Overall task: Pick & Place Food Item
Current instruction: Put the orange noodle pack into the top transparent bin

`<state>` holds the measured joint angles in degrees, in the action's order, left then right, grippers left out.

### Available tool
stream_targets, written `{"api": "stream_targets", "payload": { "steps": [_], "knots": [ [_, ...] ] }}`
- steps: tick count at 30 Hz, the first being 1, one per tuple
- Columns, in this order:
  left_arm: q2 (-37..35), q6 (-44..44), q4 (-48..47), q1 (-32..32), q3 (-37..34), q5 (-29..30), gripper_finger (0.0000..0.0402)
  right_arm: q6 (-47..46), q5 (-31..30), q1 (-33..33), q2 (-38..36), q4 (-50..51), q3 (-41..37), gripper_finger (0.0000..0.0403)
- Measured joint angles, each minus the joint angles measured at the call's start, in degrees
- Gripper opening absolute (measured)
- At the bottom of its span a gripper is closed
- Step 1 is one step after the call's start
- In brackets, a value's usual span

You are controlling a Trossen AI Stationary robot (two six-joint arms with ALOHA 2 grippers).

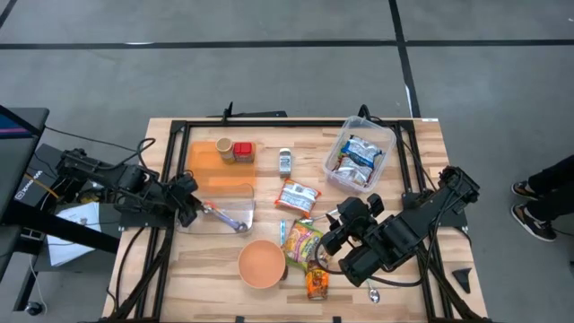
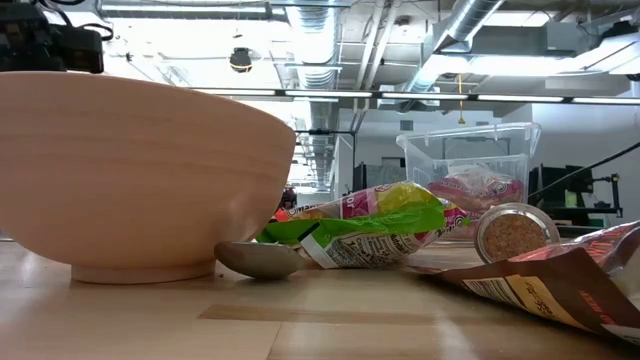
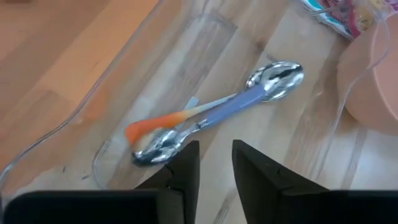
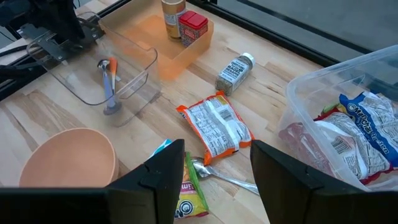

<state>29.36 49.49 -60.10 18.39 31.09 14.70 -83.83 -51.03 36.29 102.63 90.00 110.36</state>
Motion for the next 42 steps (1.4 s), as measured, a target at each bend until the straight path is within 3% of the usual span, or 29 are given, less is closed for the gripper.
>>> {"api": "stream_targets", "payload": {
  "steps": [4,11,21,33,42],
  "knots": [
    [0.00,-3.31,5.39,0.00,0.00,0.01,0.0098,0.26,0.00,0.00,0.00,0.00,0.01,0.0180],
    [2.09,-13.61,29.12,-0.09,0.07,0.52,0.0102,0.29,0.04,0.00,0.00,0.00,-0.01,0.0180],
    [18.38,-21.14,53.38,-0.17,0.21,0.05,0.0102,3.22,2.89,0.00,0.00,0.02,0.00,0.0180],
    [39.02,-36.25,54.27,-4.17,17.45,-2.65,0.0102,4.96,3.23,0.07,0.02,0.02,0.00,0.0180],
    [51.50,-53.25,52.13,-8.55,33.04,-2.51,0.0102,1.47,5.70,1.08,0.06,0.05,-3.86,0.0180]
  ]
}}
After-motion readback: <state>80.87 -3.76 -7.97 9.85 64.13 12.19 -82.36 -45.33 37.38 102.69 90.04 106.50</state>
